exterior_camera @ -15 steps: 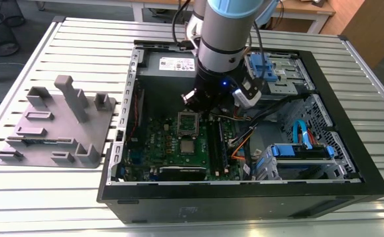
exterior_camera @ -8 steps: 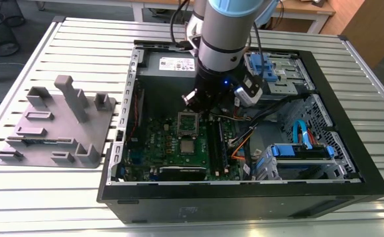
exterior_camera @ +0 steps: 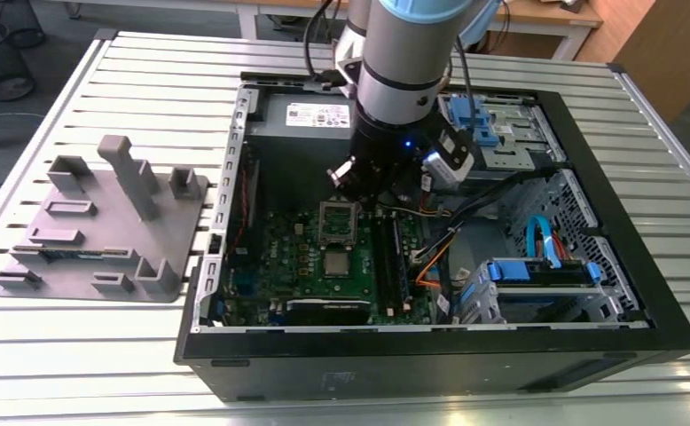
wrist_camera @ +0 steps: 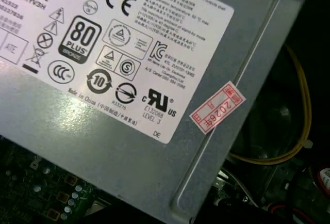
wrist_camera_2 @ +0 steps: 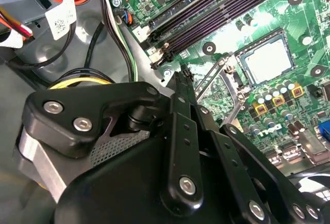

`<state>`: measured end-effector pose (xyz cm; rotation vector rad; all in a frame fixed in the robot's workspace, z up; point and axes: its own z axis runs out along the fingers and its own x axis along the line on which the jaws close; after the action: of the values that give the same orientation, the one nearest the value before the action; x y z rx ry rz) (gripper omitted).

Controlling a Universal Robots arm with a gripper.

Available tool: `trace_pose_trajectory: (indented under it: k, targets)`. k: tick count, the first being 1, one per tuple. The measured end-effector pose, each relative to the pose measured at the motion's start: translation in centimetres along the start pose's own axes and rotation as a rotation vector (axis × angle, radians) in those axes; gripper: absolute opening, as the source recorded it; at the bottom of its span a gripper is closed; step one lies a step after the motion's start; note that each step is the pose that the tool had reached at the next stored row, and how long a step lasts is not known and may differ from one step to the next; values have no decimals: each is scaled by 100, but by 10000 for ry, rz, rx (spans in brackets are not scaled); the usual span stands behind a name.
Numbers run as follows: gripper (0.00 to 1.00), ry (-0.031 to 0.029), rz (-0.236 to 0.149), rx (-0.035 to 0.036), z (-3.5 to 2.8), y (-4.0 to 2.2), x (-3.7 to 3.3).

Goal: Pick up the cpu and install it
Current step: 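Close the cpu cover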

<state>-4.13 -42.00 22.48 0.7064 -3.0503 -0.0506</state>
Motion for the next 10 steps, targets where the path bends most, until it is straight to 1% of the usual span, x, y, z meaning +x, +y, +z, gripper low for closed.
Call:
trace_pose_trajectory:
  k: [1,3,10]
  targets:
    - [11,2,-24,1,0,0,0]
    - [11,12,-241,4,-1,-1,1]
    - [11,56,-1476,12,6,-1,1]
